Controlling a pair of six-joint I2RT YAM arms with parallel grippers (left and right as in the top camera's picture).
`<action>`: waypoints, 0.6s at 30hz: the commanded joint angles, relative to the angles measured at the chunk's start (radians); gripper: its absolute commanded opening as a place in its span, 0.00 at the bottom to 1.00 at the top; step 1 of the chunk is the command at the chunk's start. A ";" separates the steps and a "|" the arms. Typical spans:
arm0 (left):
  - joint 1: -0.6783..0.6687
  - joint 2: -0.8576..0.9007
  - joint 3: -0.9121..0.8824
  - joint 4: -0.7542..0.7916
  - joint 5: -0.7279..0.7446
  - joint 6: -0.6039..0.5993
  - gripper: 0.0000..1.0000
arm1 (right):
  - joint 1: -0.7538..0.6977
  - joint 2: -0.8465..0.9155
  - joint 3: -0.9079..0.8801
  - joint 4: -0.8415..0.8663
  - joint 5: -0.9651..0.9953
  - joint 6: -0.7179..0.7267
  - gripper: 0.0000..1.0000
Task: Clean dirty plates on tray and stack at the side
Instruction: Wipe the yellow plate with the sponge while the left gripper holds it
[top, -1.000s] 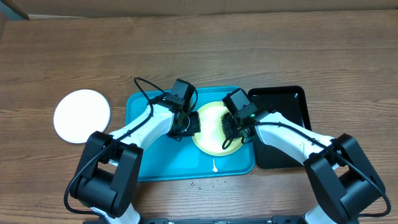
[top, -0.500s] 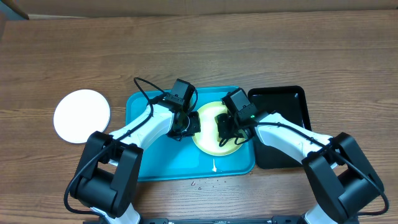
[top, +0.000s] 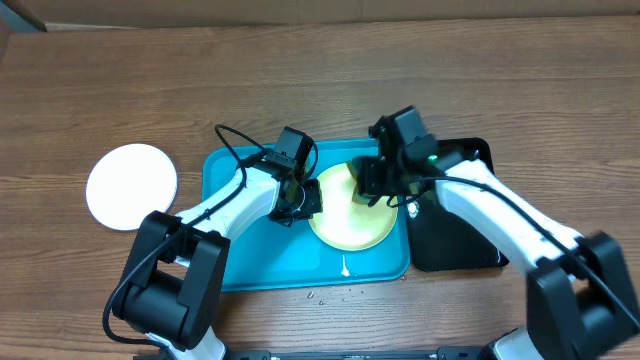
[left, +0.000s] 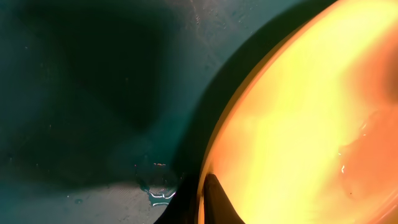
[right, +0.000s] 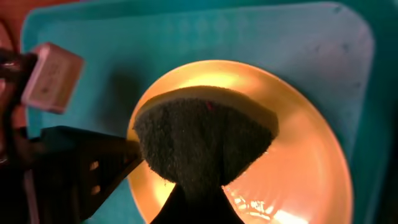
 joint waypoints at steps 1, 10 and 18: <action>-0.003 0.055 -0.040 -0.024 -0.076 -0.037 0.04 | 0.003 -0.026 -0.001 -0.049 0.090 -0.038 0.04; -0.004 0.055 -0.040 -0.023 -0.076 -0.043 0.04 | 0.005 0.070 -0.150 0.090 0.163 -0.037 0.04; -0.004 0.055 -0.040 -0.023 -0.076 -0.043 0.04 | 0.030 0.107 -0.161 0.096 0.145 0.009 0.04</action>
